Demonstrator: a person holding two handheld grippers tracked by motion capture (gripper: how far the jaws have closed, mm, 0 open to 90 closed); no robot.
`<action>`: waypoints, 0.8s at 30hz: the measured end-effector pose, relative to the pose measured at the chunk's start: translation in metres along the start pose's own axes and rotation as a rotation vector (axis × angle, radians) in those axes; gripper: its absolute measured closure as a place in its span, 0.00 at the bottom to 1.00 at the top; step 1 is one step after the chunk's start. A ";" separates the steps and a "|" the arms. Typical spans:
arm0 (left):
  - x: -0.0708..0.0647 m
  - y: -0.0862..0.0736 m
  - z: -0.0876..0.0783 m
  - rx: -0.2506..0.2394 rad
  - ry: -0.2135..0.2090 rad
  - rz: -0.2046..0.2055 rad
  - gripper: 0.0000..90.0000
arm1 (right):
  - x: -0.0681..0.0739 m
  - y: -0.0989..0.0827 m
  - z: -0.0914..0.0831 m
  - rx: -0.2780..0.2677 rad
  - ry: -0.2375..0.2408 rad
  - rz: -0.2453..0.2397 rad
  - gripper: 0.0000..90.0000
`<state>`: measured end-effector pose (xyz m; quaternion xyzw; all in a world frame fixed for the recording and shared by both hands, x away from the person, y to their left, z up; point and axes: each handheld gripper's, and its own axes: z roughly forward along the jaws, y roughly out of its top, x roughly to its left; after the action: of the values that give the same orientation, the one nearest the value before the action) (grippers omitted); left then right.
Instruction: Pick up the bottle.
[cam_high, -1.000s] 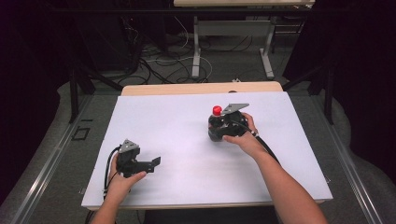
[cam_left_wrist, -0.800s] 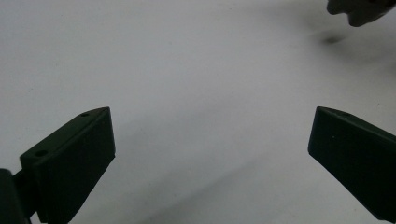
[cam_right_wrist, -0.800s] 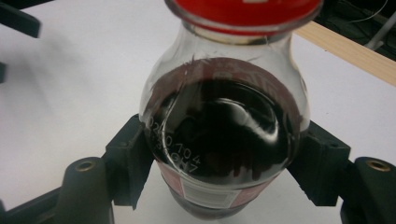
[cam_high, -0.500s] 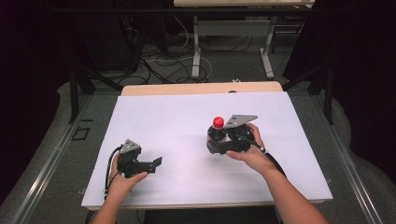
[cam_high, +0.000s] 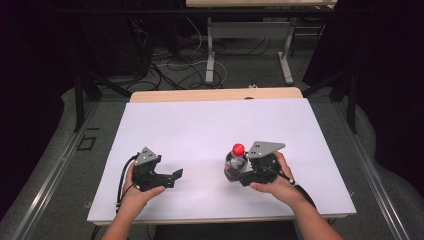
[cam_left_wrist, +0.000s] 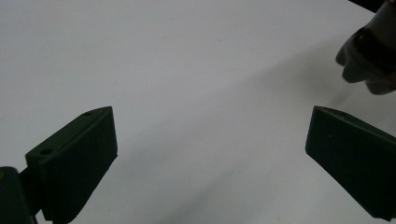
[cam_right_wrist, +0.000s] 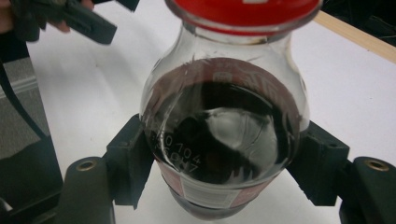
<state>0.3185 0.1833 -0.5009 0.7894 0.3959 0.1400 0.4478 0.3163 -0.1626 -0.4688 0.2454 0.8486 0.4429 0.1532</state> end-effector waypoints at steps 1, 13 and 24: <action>-0.002 0.002 -0.001 0.000 -0.006 0.012 0.03 | 0.001 -0.002 0.001 0.007 0.003 0.000 0.34; -0.039 0.031 -0.005 -0.025 -0.093 0.098 0.08 | 0.008 -0.015 0.009 0.028 0.015 0.009 0.34; -0.066 0.066 -0.006 -0.032 -0.195 0.174 0.12 | 0.020 -0.013 0.009 0.011 0.050 0.000 0.34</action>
<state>0.3052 0.1181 -0.4350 0.8234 0.2781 0.1074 0.4828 0.3007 -0.1520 -0.4849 0.2352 0.8546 0.4441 0.1307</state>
